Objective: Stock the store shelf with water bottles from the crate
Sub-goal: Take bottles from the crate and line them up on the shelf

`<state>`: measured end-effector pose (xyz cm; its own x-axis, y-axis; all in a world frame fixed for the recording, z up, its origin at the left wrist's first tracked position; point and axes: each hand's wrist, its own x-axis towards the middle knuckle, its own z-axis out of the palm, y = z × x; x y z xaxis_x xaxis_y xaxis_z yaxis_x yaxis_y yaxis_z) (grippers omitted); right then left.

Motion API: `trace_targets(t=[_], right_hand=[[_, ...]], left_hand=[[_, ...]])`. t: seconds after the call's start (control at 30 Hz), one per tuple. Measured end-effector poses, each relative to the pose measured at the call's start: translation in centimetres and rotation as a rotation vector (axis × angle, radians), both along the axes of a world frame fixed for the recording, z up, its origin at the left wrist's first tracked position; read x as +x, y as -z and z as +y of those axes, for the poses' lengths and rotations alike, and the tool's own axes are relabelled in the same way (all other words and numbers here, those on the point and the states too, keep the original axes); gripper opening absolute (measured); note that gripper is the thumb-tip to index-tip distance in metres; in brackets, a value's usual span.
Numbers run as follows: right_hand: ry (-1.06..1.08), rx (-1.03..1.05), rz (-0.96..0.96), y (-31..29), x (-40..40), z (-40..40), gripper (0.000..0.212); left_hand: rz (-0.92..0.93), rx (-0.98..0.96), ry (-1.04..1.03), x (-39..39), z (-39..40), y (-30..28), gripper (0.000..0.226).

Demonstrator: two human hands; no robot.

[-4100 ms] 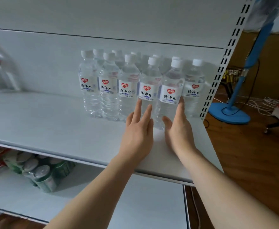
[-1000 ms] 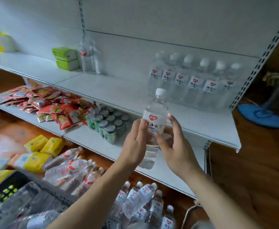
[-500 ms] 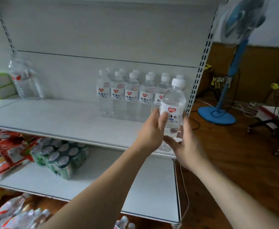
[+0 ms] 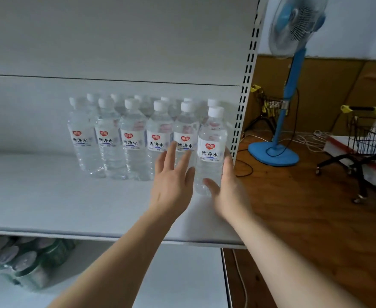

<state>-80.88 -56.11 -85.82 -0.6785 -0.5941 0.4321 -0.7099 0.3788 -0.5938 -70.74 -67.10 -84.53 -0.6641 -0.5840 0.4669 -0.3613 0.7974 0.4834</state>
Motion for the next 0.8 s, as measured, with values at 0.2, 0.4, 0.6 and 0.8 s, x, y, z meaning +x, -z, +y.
trace_targets(t=[0.2, 0.4, 0.6, 0.8], right_hand=[[0.024, -0.003, -0.022, 0.8, -1.5, -2.5, 0.082], [0.039, 0.058, -0.094, 1.5, -2.5, -3.2, 0.08], [0.157, 0.253, -0.07, 0.8, -0.2, -1.9, 0.07], [0.072, 0.023, 0.291, 0.9, 5.4, 0.6, 0.042]], left_hand=[[0.066, -0.092, -0.009, -0.8, -0.3, 2.0, 0.046], [0.148, -0.093, 0.028, -0.9, -1.2, 3.3, 0.048], [0.085, 0.101, 0.054, 0.7, -0.8, 3.3, 0.058], [0.332, 0.339, 0.015, 7.8, 1.3, 2.1, 0.044]])
